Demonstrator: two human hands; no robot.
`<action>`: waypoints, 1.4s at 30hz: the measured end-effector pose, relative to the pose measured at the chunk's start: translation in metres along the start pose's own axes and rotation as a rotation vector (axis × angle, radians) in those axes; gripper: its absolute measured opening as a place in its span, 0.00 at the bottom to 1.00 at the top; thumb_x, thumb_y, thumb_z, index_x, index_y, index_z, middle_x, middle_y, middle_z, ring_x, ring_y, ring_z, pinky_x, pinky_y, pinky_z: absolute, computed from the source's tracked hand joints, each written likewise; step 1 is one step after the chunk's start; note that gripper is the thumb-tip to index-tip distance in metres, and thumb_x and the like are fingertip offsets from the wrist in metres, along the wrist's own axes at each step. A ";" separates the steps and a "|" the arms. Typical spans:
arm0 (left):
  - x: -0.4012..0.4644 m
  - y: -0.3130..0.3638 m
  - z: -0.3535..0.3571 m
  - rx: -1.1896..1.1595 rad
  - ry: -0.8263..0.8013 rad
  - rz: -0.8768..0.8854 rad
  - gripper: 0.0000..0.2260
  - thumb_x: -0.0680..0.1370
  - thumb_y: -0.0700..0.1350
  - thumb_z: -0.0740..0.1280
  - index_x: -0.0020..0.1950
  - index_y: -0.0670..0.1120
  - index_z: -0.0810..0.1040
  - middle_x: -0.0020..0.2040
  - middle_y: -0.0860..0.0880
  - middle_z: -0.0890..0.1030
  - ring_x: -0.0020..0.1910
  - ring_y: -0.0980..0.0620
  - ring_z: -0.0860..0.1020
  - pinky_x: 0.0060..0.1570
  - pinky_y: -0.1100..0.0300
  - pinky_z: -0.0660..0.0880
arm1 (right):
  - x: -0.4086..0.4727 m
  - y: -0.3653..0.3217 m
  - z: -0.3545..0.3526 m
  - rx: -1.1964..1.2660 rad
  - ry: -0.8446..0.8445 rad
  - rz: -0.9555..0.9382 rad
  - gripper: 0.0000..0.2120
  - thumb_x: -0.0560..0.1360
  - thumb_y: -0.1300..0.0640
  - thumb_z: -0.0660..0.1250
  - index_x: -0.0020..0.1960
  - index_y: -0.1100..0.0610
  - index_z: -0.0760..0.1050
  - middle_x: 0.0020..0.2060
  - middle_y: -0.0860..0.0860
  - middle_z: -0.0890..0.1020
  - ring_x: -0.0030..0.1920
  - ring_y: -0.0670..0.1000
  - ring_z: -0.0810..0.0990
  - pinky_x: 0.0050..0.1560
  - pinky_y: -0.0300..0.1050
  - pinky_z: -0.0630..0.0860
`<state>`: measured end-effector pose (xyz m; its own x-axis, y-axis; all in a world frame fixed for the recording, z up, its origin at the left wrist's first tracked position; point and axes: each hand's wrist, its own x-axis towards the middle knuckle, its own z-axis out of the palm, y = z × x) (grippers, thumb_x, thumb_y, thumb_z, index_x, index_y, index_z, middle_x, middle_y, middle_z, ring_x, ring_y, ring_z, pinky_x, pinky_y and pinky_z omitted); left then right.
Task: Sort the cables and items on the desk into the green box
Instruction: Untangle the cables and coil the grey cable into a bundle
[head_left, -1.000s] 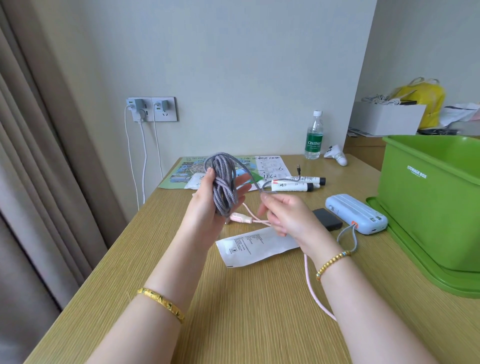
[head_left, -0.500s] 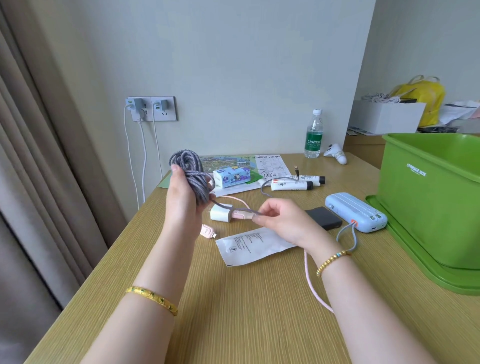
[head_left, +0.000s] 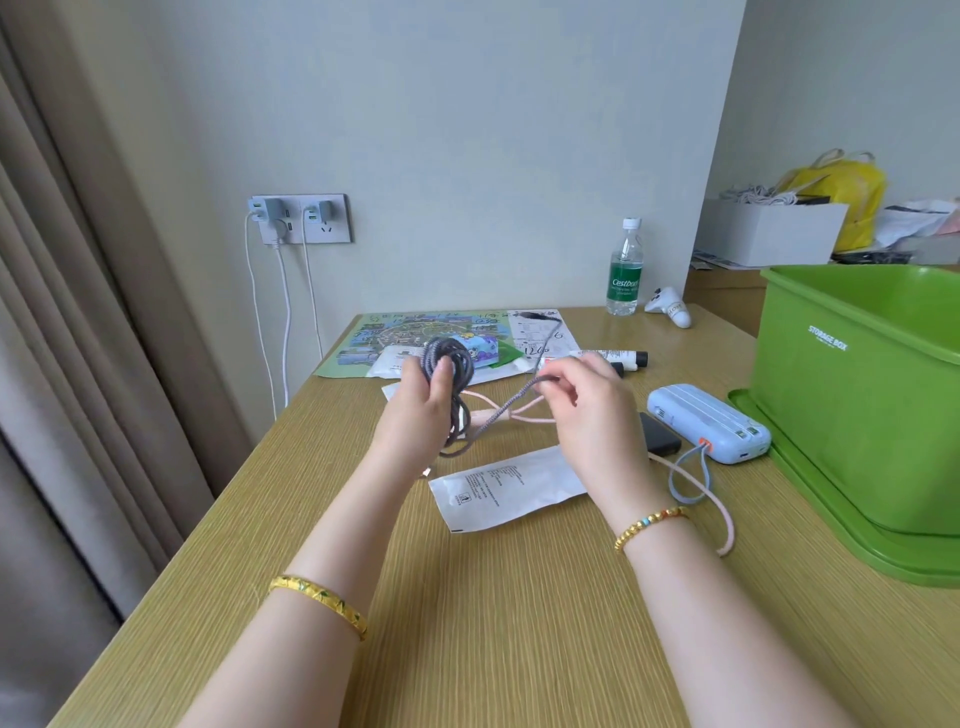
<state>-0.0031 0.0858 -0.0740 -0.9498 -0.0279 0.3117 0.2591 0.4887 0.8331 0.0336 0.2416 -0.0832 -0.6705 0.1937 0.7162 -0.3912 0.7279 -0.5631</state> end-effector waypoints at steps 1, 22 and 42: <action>-0.002 0.000 0.001 0.029 -0.037 0.019 0.13 0.81 0.55 0.52 0.48 0.45 0.65 0.35 0.50 0.70 0.44 0.40 0.74 0.37 0.55 0.63 | 0.000 -0.001 -0.001 -0.024 0.031 -0.029 0.03 0.73 0.60 0.67 0.45 0.58 0.79 0.42 0.51 0.76 0.38 0.50 0.77 0.39 0.50 0.77; -0.022 0.015 -0.011 -0.164 -0.502 0.227 0.13 0.81 0.51 0.55 0.44 0.49 0.75 0.38 0.52 0.79 0.35 0.58 0.74 0.37 0.70 0.70 | 0.009 0.009 -0.010 0.207 0.061 0.295 0.09 0.74 0.52 0.66 0.38 0.55 0.77 0.30 0.50 0.79 0.32 0.51 0.75 0.36 0.49 0.74; -0.008 0.010 0.004 -0.927 -0.257 -0.055 0.23 0.82 0.56 0.46 0.48 0.49 0.79 0.42 0.46 0.85 0.42 0.47 0.84 0.43 0.53 0.80 | -0.009 0.005 0.007 -0.104 -0.624 0.236 0.13 0.78 0.53 0.60 0.35 0.50 0.71 0.31 0.48 0.75 0.36 0.51 0.74 0.35 0.45 0.68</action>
<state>0.0062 0.0949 -0.0698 -0.9457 0.2153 0.2435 0.1440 -0.3941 0.9077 0.0334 0.2385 -0.0956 -0.9813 -0.0377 0.1887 -0.1472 0.7783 -0.6103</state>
